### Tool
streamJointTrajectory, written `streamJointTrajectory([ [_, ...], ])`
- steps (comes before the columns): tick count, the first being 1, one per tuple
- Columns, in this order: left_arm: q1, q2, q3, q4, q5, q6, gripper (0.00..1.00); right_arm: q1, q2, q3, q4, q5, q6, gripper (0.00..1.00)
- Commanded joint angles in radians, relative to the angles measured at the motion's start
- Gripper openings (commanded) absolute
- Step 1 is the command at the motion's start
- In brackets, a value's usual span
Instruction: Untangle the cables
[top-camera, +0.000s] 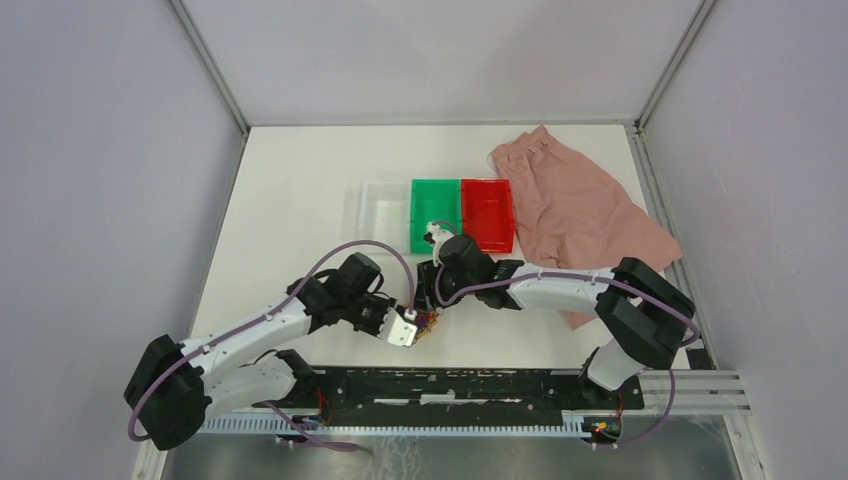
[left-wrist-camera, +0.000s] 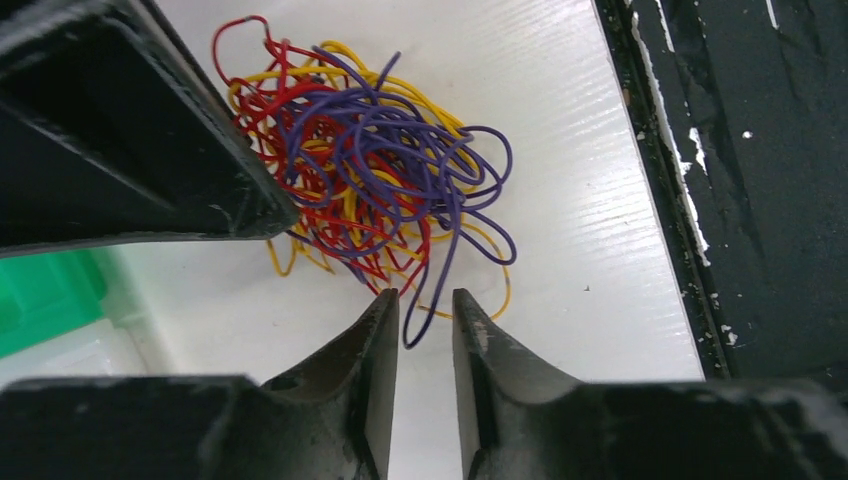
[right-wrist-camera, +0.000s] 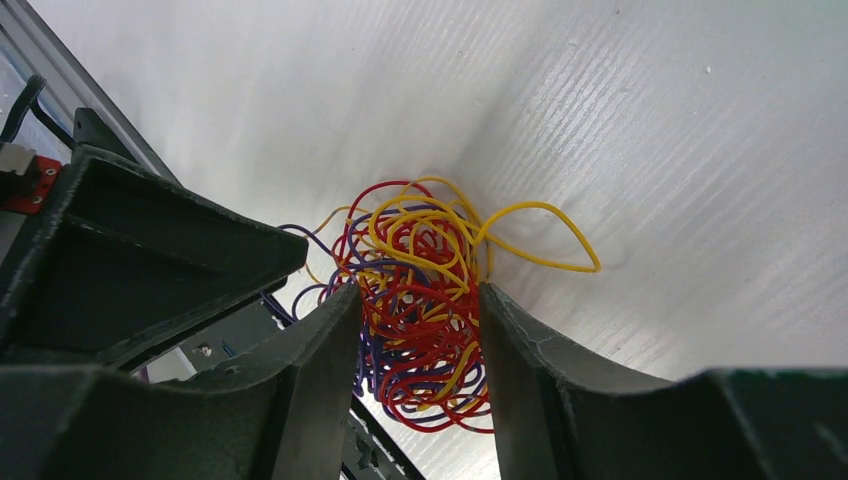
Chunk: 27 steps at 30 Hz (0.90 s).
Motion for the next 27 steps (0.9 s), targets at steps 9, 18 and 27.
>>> streamJointTrajectory([
  [9,-0.011,-0.070,0.025,0.070,-0.041,0.000,0.03,0.000,-0.045,-0.004,0.008,0.025,-0.008,0.50],
  [18,-0.011,-0.151,0.239,-0.111,0.015,-0.271,0.03,0.001,-0.053,-0.014,-0.003,0.053,-0.016,0.46],
  [27,-0.011,-0.164,0.329,-0.098,-0.029,-0.535,0.03,0.001,-0.305,-0.112,0.020,0.281,-0.061,0.76],
])
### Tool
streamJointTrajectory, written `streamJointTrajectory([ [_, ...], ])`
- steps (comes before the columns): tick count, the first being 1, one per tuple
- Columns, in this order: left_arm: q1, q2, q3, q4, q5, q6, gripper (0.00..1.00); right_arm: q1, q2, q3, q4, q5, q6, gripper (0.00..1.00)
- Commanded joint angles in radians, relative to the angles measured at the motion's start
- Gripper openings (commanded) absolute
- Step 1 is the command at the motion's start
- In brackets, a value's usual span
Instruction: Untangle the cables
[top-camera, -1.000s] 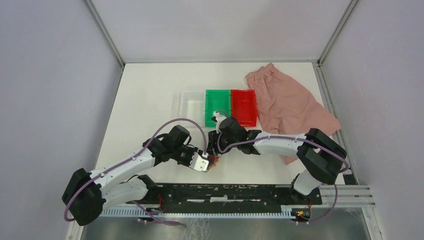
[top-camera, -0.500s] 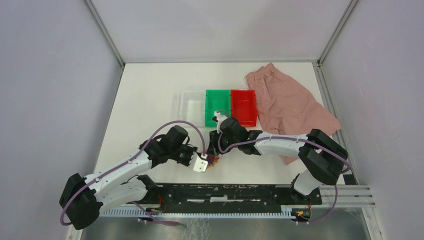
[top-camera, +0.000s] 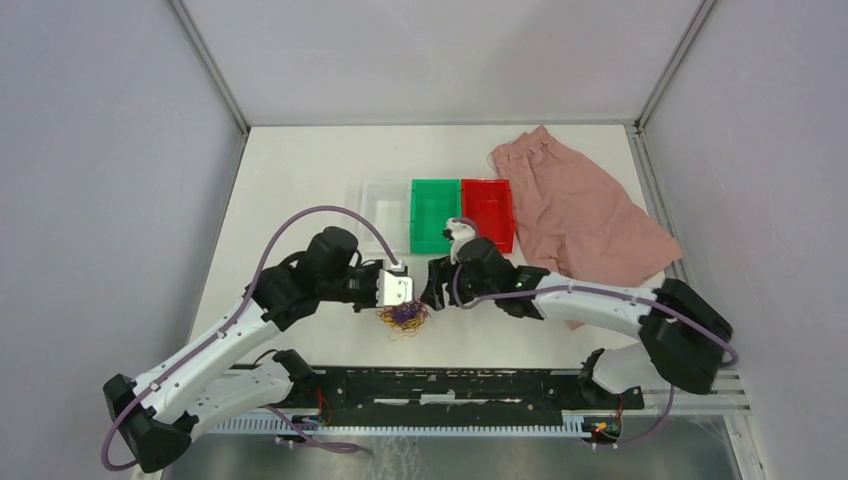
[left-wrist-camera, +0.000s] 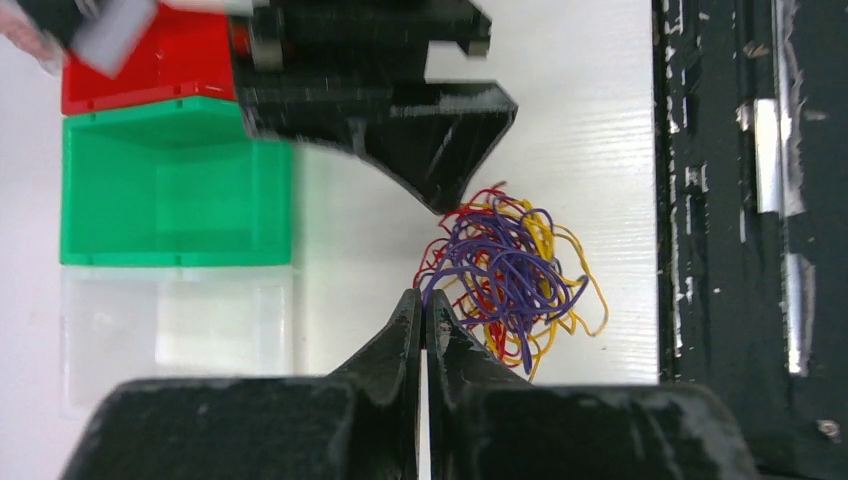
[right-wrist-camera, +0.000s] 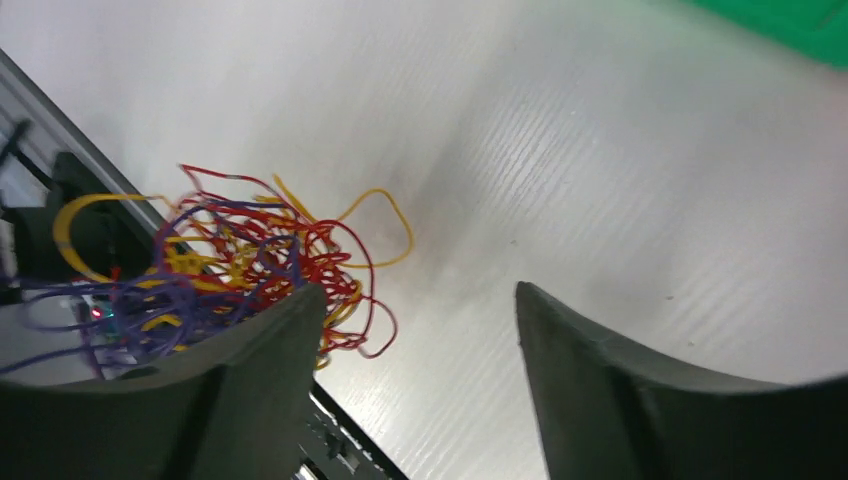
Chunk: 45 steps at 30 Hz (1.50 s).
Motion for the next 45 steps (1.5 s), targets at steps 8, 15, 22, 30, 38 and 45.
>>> streamJointTrajectory([
  [8,-0.003,0.028,0.075,0.057,-0.094,-0.383,0.03,0.025,-0.445,-0.216,0.315,0.106,-0.231,0.96],
  [15,-0.003,0.062,0.110,0.059,-0.091,-0.476,0.03,0.105,-0.432,-0.193,0.398,0.046,-0.363,0.93],
  [22,-0.002,0.081,0.161,0.014,-0.038,-0.516,0.03,0.167,-0.302,-0.127,0.454,0.143,-0.409,0.87],
  [30,-0.002,0.073,0.209,-0.085,0.122,-0.459,0.03,0.183,-0.236,-0.122,0.599,0.297,-0.427,0.84],
  [38,-0.003,0.079,0.260,-0.114,0.209,-0.439,0.03,0.202,-0.196,-0.113,0.680,0.366,-0.420,0.81],
  [45,-0.003,0.119,0.384,-0.150,0.282,-0.376,0.03,0.212,-0.081,-0.102,0.814,0.349,-0.340,0.83],
])
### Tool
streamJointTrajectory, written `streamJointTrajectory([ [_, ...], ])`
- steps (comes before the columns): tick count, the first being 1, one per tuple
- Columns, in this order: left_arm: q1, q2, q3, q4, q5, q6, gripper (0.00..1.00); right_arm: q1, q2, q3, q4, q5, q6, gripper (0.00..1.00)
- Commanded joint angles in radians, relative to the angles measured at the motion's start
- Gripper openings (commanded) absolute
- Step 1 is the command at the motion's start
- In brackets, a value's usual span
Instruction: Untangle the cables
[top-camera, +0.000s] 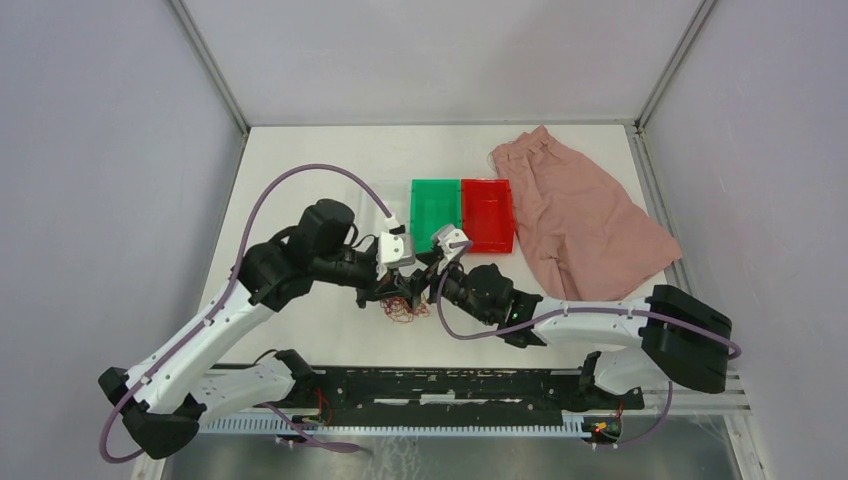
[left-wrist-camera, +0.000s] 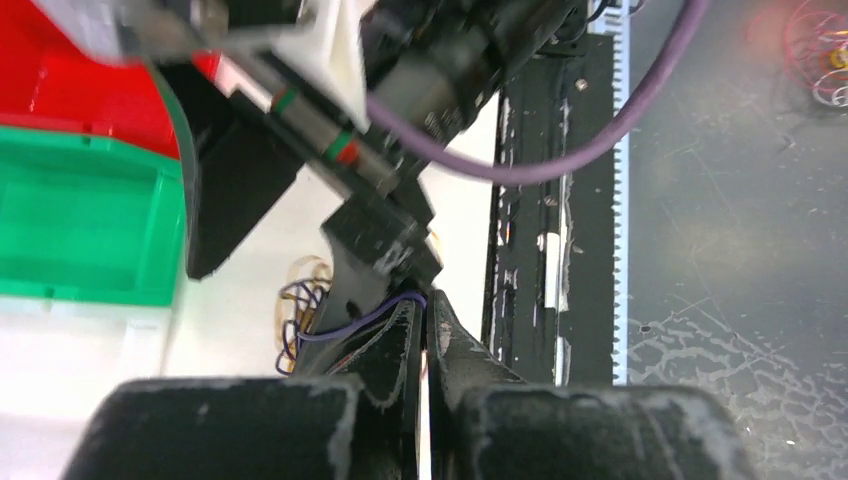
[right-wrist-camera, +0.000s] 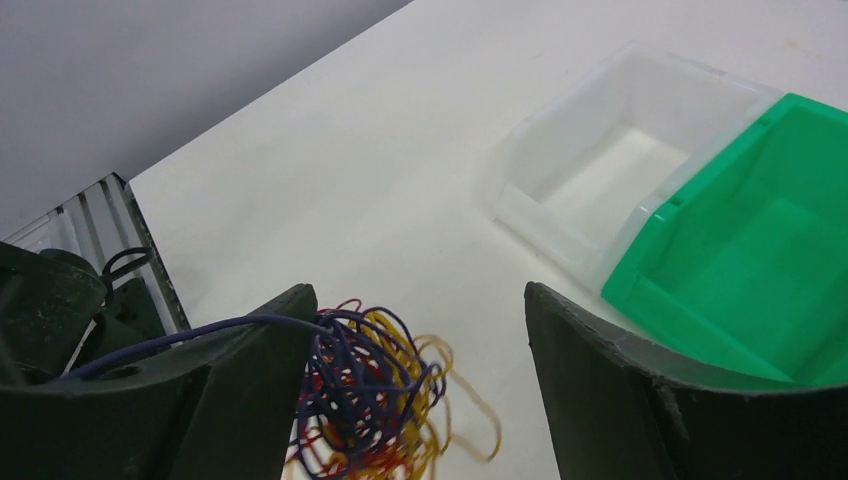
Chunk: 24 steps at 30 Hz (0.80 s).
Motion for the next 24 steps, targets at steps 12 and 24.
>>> streamJointTrajectory([
  [12,-0.004,0.087,0.377,-0.067,0.101,0.129,0.03,0.006,0.093,-0.063,0.180,0.145,0.101,0.83],
  [24,-0.003,0.072,0.481,0.172,-0.260,0.231,0.03,0.006,0.003,-0.226,0.204,0.285,0.142,0.86],
])
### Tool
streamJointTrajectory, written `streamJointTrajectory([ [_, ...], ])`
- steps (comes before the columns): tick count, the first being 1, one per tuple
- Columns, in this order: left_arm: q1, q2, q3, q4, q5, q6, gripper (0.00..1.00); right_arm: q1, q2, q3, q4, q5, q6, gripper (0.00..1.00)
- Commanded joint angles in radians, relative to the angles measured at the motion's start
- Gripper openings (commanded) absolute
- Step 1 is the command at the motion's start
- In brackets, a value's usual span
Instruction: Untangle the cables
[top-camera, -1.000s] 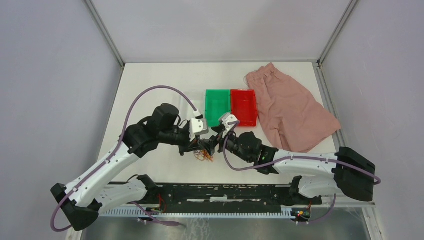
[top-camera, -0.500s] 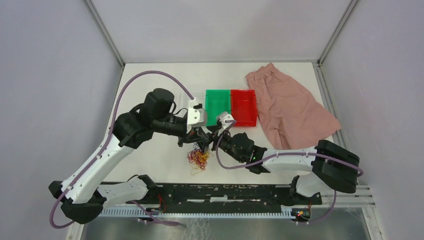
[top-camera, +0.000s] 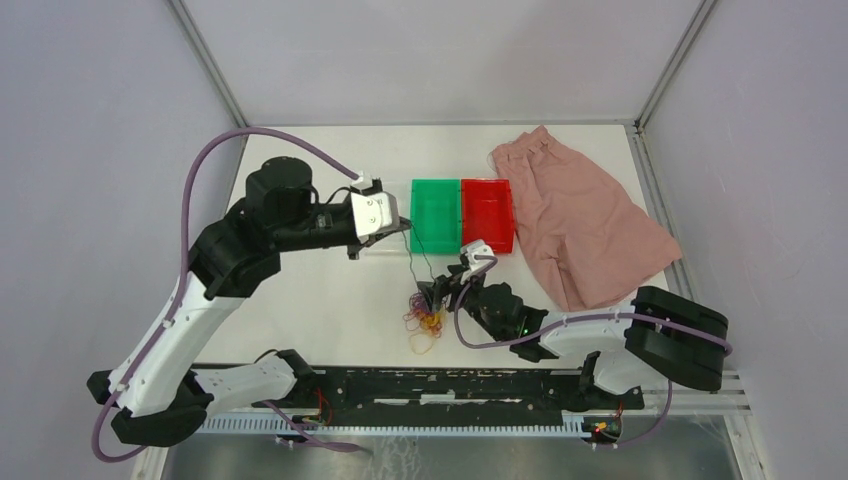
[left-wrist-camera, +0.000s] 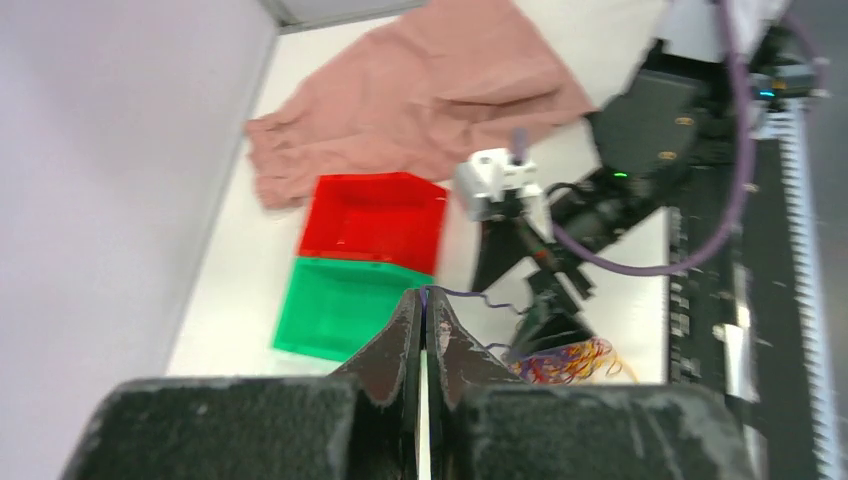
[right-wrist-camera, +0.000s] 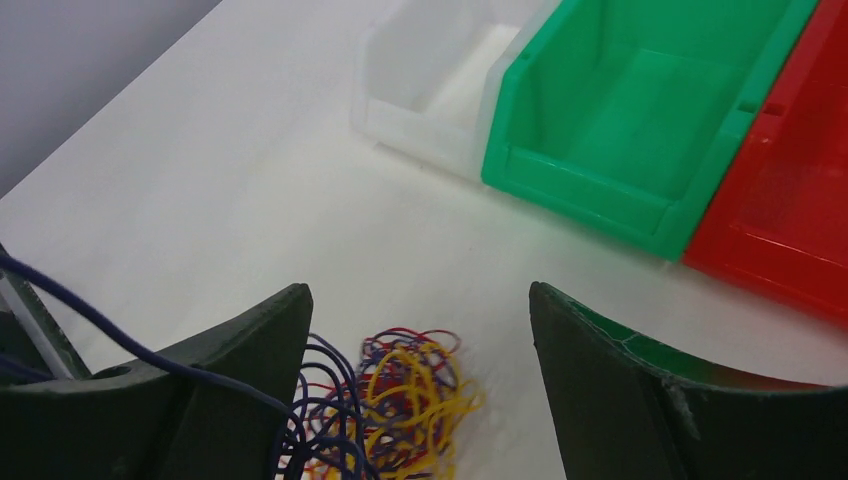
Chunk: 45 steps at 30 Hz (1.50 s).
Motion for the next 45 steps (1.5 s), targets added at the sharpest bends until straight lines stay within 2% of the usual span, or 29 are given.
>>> streamJointTrajectory([
  [1,-0.002,-0.019,0.047,0.246,-0.183,0.061,0.03,0.005,-0.056,-0.024,0.032,0.073,0.016,0.86],
  [8,-0.002,0.039,0.191,0.264,-0.199,0.094,0.03,0.006,-0.071,-0.025,-0.010,0.070,0.019,0.86],
  [14,-0.001,0.109,0.379,0.242,-0.206,0.121,0.03,0.005,-0.058,-0.030,-0.016,0.067,0.026,0.86],
  [19,-0.001,0.130,0.456,0.247,-0.212,0.129,0.03,0.006,-0.040,-0.033,-0.025,0.070,0.043,0.82],
  [22,-0.002,0.119,0.441,0.225,-0.199,0.127,0.03,0.006,-0.072,-0.043,-0.015,0.043,0.031,0.82],
  [24,-0.003,0.099,0.396,0.212,-0.197,0.138,0.03,0.006,-0.148,-0.037,-0.050,0.017,0.004,0.86],
  [28,-0.002,0.054,0.303,0.196,-0.186,0.144,0.03,0.006,-0.358,0.063,-0.264,-0.158,-0.089,0.96],
  [32,-0.003,0.019,0.220,0.166,-0.137,0.142,0.03,0.006,-0.450,0.201,-0.435,-0.302,-0.175,0.99],
  [36,-0.001,0.012,0.192,0.163,-0.107,0.124,0.03,0.004,-0.402,0.301,-0.472,-0.327,-0.227,0.99],
  [40,-0.003,0.021,0.219,0.144,-0.084,0.117,0.03,0.001,-0.293,0.350,-0.406,-0.288,-0.245,0.95],
  [45,-0.003,0.034,0.280,0.115,-0.077,0.111,0.03,-0.029,-0.166,0.347,-0.299,-0.251,-0.190,0.85],
])
